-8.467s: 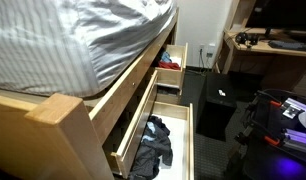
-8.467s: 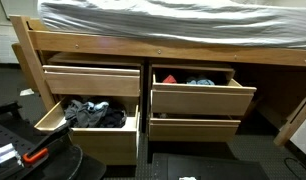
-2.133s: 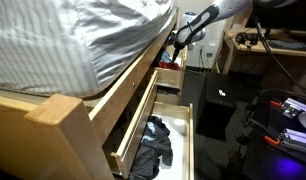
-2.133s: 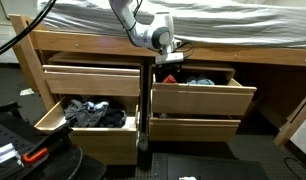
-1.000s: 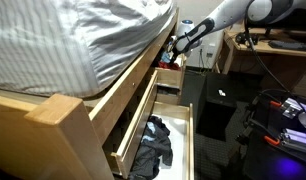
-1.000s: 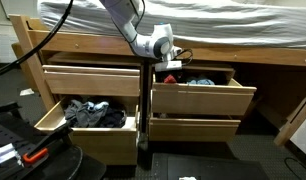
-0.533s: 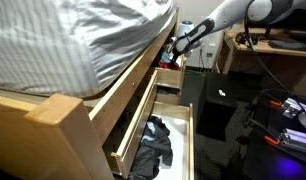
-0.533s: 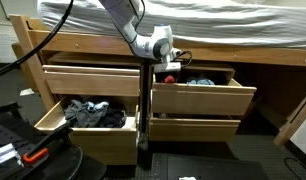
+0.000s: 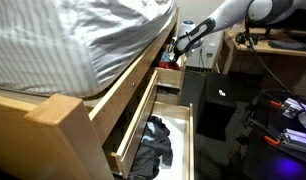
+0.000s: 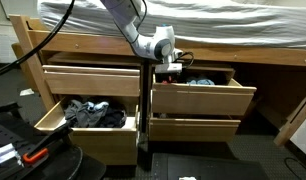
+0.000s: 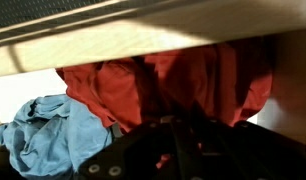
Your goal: Take a t-shirt out of the top right drawer and put it on the bed
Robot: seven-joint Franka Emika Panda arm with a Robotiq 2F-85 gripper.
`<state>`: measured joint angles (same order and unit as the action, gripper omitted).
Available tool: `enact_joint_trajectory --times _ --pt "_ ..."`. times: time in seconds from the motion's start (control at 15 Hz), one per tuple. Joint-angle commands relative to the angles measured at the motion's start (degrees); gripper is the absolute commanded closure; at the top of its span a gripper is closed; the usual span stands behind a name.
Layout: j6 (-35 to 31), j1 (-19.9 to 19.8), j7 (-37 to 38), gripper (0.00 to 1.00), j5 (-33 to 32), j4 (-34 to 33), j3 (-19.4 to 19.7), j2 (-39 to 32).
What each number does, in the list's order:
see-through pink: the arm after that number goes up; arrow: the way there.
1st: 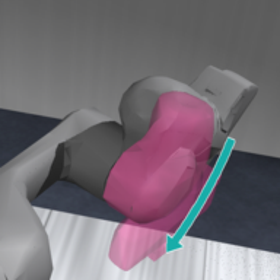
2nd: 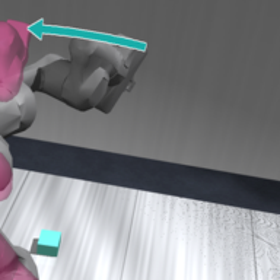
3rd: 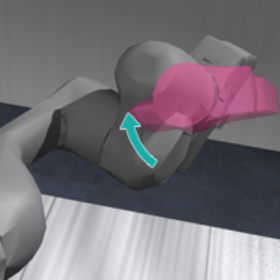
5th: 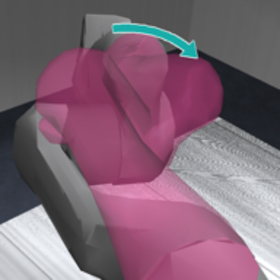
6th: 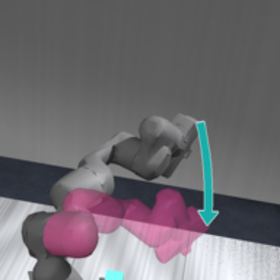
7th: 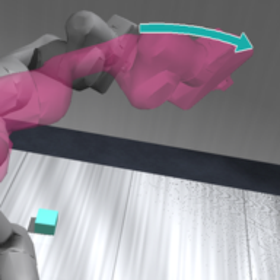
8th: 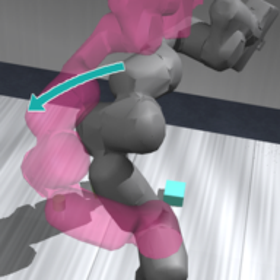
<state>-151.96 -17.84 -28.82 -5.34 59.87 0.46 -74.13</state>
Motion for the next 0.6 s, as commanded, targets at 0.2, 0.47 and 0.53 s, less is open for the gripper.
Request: enact_joint_trajectory --times 0.2,0.47,0.53 --pt "-2.0 -1.1 0.3 1.0 0.1 -0.1 0.2 1.2" --pt "-14.5 -0.3 3.9 1.0 -0.4 2.0 3.6 6.1" --pt "-17.3 0.0 4.9 1.0 -0.3 2.6 4.6 7.5"
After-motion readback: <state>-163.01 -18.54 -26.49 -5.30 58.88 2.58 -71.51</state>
